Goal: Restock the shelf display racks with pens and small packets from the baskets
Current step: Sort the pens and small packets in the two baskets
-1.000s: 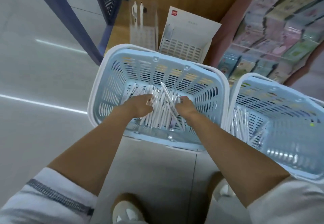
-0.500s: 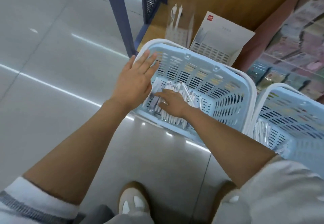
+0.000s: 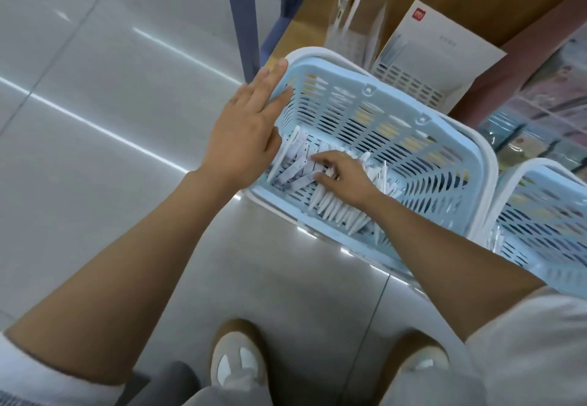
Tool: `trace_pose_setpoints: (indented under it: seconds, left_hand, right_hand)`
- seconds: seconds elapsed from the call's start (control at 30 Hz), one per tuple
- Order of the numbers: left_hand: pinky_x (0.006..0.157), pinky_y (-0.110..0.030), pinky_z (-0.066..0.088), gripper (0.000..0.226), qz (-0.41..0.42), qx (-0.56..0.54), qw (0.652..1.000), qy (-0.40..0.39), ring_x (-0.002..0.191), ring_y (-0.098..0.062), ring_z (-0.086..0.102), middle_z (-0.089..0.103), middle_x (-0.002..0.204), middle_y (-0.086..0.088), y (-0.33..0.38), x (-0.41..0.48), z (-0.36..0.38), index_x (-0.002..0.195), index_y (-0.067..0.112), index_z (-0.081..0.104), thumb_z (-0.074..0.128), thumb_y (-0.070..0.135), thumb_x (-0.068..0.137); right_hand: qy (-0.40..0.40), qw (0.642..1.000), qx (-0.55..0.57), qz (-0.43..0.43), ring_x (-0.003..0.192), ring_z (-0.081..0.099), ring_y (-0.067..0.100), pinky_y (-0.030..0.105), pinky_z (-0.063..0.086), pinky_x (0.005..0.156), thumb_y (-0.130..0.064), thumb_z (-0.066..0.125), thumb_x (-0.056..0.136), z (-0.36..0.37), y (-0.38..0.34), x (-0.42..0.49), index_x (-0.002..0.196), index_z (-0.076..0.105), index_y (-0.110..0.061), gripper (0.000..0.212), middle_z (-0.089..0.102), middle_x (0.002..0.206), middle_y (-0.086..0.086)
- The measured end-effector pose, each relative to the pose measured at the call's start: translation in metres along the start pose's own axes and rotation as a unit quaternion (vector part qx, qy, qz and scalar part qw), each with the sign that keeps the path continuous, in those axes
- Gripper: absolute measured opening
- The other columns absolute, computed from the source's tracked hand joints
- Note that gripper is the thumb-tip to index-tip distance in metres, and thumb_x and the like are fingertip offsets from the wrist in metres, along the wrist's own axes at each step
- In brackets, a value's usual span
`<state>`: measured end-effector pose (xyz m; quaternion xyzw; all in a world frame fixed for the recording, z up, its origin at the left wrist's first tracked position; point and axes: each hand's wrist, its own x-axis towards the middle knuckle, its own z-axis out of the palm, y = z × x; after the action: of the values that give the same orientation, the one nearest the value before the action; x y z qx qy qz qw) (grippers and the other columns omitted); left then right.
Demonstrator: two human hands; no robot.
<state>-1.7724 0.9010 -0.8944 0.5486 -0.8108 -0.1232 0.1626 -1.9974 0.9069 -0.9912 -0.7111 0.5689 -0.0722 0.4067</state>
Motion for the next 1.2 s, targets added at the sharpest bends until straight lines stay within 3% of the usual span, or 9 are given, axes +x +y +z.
trace_pose_setpoints:
  seconds: [0.13, 0.23, 0.33, 0.5, 0.63, 0.8, 0.9, 1.03, 1.2]
  left_hand:
    - [0.115, -0.047, 0.026, 0.052, 0.003, 0.000, 1.000, 0.003, 0.147, -0.032, 0.020, 0.019, 0.161, -0.009, -0.001, 0.001, 0.002, 0.147, 0.010, 0.038, 0.045, 0.018, 0.097]
    - [0.115, -0.048, 0.028, 0.052, 0.003, -0.008, 1.000, 0.003, 0.146, -0.032, 0.022, 0.020, 0.161, -0.009, 0.000, -0.001, 0.001, 0.147, 0.010, 0.038, 0.040, 0.023, 0.097]
    - [0.116, -0.049, 0.029, 0.054, -0.010, -0.009, 1.000, -0.003, 0.147, -0.031, 0.020, 0.017, 0.162, -0.006, 0.001, 0.000, 0.001, 0.148, 0.012, 0.036, 0.049, 0.016, 0.096]
    - [0.116, -0.044, 0.027, 0.058, -0.018, -0.002, 1.000, -0.009, 0.147, -0.029, 0.020, 0.016, 0.162, -0.004, 0.002, 0.000, 0.001, 0.149, 0.013, 0.035, 0.054, 0.012, 0.094]
    - [0.115, -0.044, 0.029, 0.059, -0.017, -0.006, 1.000, -0.004, 0.147, -0.030, 0.022, 0.017, 0.162, -0.004, 0.003, 0.000, 0.001, 0.149, 0.012, 0.036, 0.056, 0.012, 0.093]
    - [0.114, -0.045, 0.032, 0.060, -0.020, -0.010, 1.000, -0.003, 0.147, -0.030, 0.022, 0.018, 0.162, -0.004, 0.002, 0.000, 0.001, 0.149, 0.013, 0.036, 0.057, 0.013, 0.093]
    - [0.113, -0.045, 0.032, 0.059, -0.018, -0.009, 1.000, 0.001, 0.146, -0.030, 0.023, 0.019, 0.161, -0.005, 0.003, -0.001, 0.000, 0.148, 0.013, 0.037, 0.057, 0.013, 0.093]
    - [0.113, -0.046, 0.033, 0.058, -0.020, -0.014, 1.000, 0.007, 0.146, -0.031, 0.026, 0.021, 0.161, -0.005, 0.003, -0.001, 0.000, 0.147, 0.012, 0.040, 0.058, 0.013, 0.092]
    - [0.112, -0.047, 0.036, 0.058, -0.021, -0.014, 1.000, 0.008, 0.145, -0.031, 0.027, 0.021, 0.161, -0.005, 0.003, -0.001, 0.002, 0.147, 0.013, 0.039, 0.058, 0.013, 0.092]
  right_hand:
    - [0.064, 0.997, 0.008, 0.047, 0.134, 0.033, 0.022, 0.040, 0.028, 0.112, -0.042, 0.071, 0.082, 0.004, -0.012, 0.015, 0.143, 0.038, -0.018, 0.073, 0.039, 0.144, 0.006]
    - [0.019, 0.988, -0.115, 0.100, 0.134, 0.023, 0.026, 0.037, 0.023, 0.113, -0.061, 0.071, 0.071, 0.020, -0.019, 0.024, 0.150, 0.018, -0.012, 0.107, 0.027, 0.145, 0.009]
    - [-0.001, 0.971, -0.218, 0.095, 0.127, 0.026, 0.027, 0.035, 0.026, 0.109, -0.073, 0.068, 0.064, 0.023, -0.020, 0.027, 0.148, 0.019, -0.008, 0.117, 0.028, 0.137, 0.010]
    - [0.010, 0.971, -0.224, 0.079, 0.119, 0.035, 0.026, 0.035, 0.028, 0.102, -0.069, 0.073, 0.062, 0.022, -0.023, 0.035, 0.128, 0.041, -0.011, 0.093, 0.037, 0.125, 0.009]
    - [0.003, 0.978, -0.194, 0.077, 0.121, 0.036, 0.024, 0.035, 0.026, 0.104, -0.067, 0.073, 0.063, 0.022, -0.026, 0.037, 0.131, 0.041, -0.013, 0.093, 0.038, 0.126, 0.007]
    - [0.000, 0.982, -0.181, 0.044, 0.118, 0.036, 0.026, 0.036, 0.031, 0.103, -0.059, 0.076, 0.066, 0.033, -0.036, 0.037, 0.142, 0.028, -0.009, 0.103, 0.036, 0.127, 0.011]
    - [-0.004, 0.986, -0.165, 0.019, 0.108, 0.041, 0.024, 0.038, 0.042, 0.095, -0.054, 0.078, 0.067, 0.035, -0.035, 0.036, 0.131, 0.041, -0.006, 0.088, 0.037, 0.121, 0.011]
    - [-0.052, 0.991, -0.121, 0.019, 0.102, 0.046, 0.021, 0.033, 0.044, 0.088, -0.047, 0.078, 0.071, 0.031, -0.033, 0.035, 0.129, 0.040, -0.005, 0.080, 0.038, 0.122, 0.009]
    - [-0.047, 0.997, 0.011, 0.058, 0.078, 0.043, 0.012, 0.027, 0.038, 0.070, -0.049, 0.071, 0.079, 0.026, -0.030, 0.040, 0.107, 0.042, -0.017, 0.051, 0.044, 0.096, -0.003]
